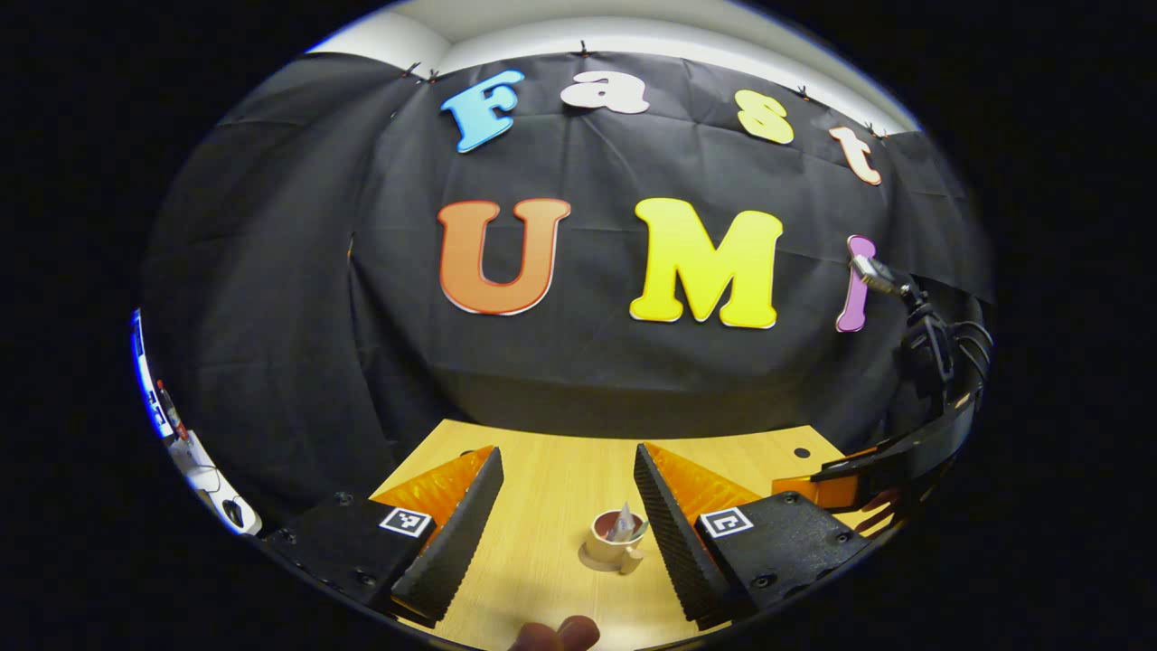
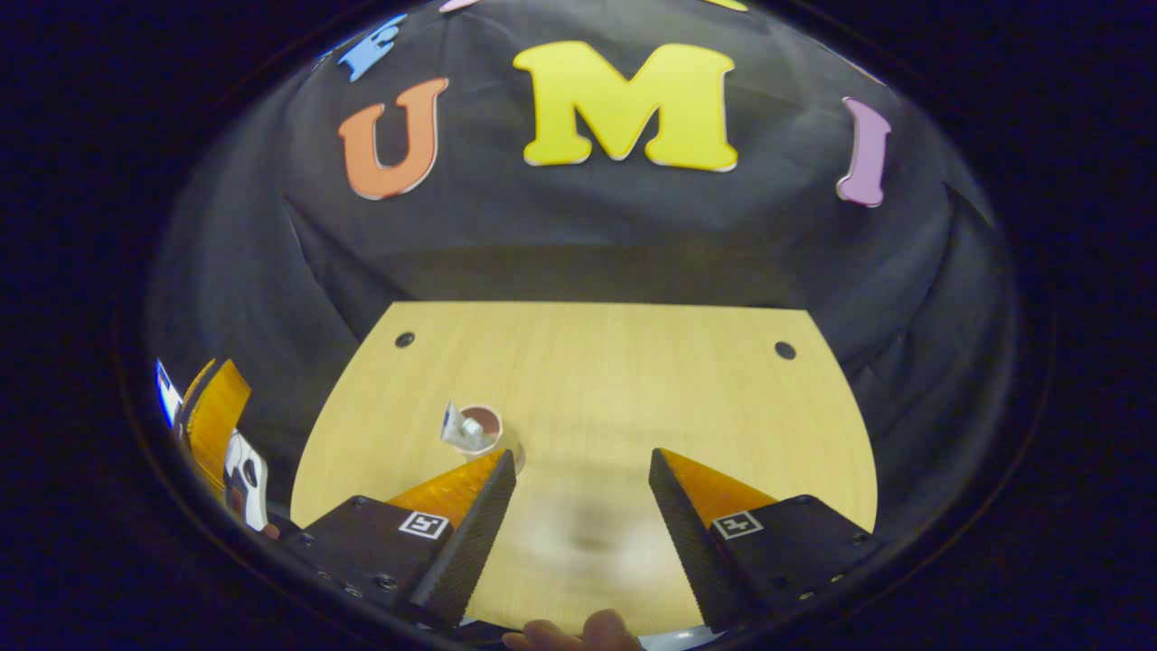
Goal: Put the toothbrush and toothpaste on the desktop into the cup, then pick up the cup and place it on the coaster on the desktop.
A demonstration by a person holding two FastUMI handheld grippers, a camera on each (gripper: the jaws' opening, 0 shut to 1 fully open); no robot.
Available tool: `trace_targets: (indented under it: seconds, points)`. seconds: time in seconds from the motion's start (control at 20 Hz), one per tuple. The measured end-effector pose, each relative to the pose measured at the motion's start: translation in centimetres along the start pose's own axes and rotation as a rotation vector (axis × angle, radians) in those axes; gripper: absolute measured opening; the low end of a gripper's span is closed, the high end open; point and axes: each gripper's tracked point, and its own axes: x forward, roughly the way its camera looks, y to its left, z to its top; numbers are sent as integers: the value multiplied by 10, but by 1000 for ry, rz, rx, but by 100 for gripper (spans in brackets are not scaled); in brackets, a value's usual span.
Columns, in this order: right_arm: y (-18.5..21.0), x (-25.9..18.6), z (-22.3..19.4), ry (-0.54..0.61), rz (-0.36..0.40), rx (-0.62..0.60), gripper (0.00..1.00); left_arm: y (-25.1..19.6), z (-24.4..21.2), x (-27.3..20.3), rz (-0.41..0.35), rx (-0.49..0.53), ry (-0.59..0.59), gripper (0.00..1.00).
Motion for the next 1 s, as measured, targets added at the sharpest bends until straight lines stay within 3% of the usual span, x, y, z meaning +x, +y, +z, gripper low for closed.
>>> trace_targets:
  seconds: [0.2,0.4,0.65,1.0]
  points:
    - [-33,-48,57,-292,-73,-36,89,-35,27,5,-48,22,-39,92]
    - [-39,-77,83,-507,-98,-65,89,-49,50,-4,-57,12,-91,92]
    - [-37,-102,96,-619,-95,-54,92,-42,63,-18,-17,-49,-129,92]
    - [-31,-121,103,-706,-76,-51,92,-31,70,-25,12,-47,-154,92]
